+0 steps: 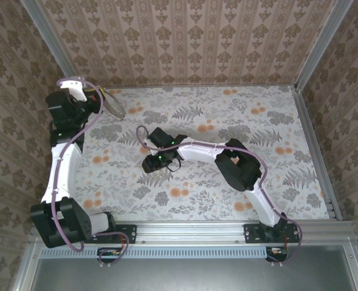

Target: Put the keys on the keyring

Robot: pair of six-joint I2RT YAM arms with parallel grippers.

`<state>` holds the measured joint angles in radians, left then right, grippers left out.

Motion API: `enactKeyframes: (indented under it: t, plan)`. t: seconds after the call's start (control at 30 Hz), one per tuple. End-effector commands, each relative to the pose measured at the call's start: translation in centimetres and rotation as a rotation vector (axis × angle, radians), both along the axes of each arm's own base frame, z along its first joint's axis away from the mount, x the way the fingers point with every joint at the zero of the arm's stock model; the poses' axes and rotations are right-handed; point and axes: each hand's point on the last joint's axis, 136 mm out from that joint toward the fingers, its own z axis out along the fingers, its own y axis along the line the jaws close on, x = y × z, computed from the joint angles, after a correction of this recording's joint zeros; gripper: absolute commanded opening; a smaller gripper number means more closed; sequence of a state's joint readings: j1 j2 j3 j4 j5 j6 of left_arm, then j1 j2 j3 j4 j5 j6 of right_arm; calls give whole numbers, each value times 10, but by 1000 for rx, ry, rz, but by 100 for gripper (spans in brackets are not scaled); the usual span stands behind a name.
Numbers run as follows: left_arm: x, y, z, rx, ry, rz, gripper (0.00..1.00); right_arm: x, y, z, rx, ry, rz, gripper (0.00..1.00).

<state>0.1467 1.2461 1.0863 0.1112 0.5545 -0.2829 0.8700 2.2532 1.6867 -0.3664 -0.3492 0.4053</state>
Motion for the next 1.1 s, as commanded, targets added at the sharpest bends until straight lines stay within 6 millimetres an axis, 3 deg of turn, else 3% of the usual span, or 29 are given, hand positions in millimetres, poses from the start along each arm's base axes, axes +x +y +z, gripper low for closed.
enactKeyframes:
  t: [0.0,0.4,0.67,1.0,1.07]
  plan:
    - [-8,1,19,-20,-64,-10,0,7,-1,-9,-59,2,-51,47]
    - [-6,11,13,-51,-53,8,0,23,4,-21,-159,-56,-114,47]
    - [-5,14,7,-68,-47,15,0,24,1,-31,-265,-137,-145,36]
    - [-3,15,2,-81,-33,17,0,25,11,-31,-244,-144,-169,34]
    - [-3,15,2,-82,-36,16,0,27,20,-25,-208,-162,-170,35]
